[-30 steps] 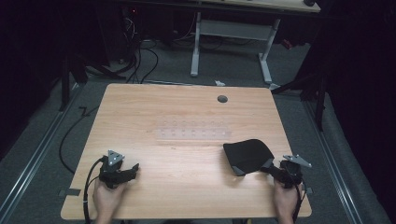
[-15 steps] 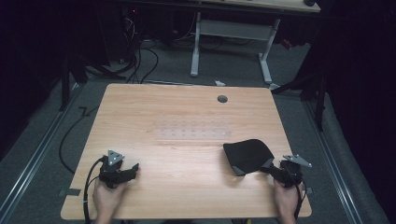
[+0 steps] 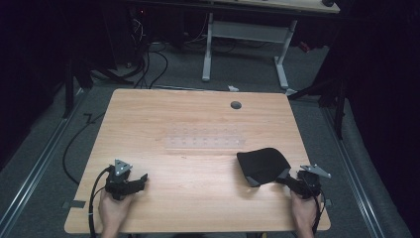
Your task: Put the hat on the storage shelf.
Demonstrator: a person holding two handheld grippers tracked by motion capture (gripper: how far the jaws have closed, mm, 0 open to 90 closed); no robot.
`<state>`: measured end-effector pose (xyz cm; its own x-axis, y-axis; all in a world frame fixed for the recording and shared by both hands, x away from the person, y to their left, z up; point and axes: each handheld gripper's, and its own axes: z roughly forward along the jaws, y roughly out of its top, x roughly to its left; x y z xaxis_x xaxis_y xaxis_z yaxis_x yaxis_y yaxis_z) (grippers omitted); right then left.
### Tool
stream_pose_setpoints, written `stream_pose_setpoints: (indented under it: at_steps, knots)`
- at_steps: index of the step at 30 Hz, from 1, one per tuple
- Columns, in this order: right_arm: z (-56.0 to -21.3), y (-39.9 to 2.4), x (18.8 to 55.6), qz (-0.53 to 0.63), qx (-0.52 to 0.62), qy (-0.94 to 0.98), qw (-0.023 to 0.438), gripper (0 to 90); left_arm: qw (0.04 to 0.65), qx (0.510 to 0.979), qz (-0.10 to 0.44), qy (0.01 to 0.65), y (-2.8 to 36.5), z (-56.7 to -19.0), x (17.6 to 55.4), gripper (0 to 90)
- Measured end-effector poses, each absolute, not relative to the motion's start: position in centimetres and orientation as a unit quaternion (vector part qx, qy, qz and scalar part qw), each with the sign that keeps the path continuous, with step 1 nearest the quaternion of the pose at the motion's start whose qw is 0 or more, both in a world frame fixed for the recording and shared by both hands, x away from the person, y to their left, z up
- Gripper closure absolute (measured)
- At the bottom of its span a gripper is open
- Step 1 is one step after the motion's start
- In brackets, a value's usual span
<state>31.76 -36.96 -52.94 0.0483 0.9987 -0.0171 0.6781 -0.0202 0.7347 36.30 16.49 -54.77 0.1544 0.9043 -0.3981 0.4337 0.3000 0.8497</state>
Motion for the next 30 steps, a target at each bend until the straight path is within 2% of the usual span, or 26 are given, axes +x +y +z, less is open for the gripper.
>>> stream_pose_setpoints:
  at_steps: [14,30]
  knots:
    - [-52.7,-37.5,31.5,0.279,0.673,0.62,0.292,43.9,0.527,0.549,0.221,0.61,16.4,-54.8,36.3,24.6]
    - [-49.9,-37.7,28.7,0.304,0.662,0.608,0.315,45.7,0.527,0.549,0.223,0.609,16.4,-54.8,36.3,25.4]
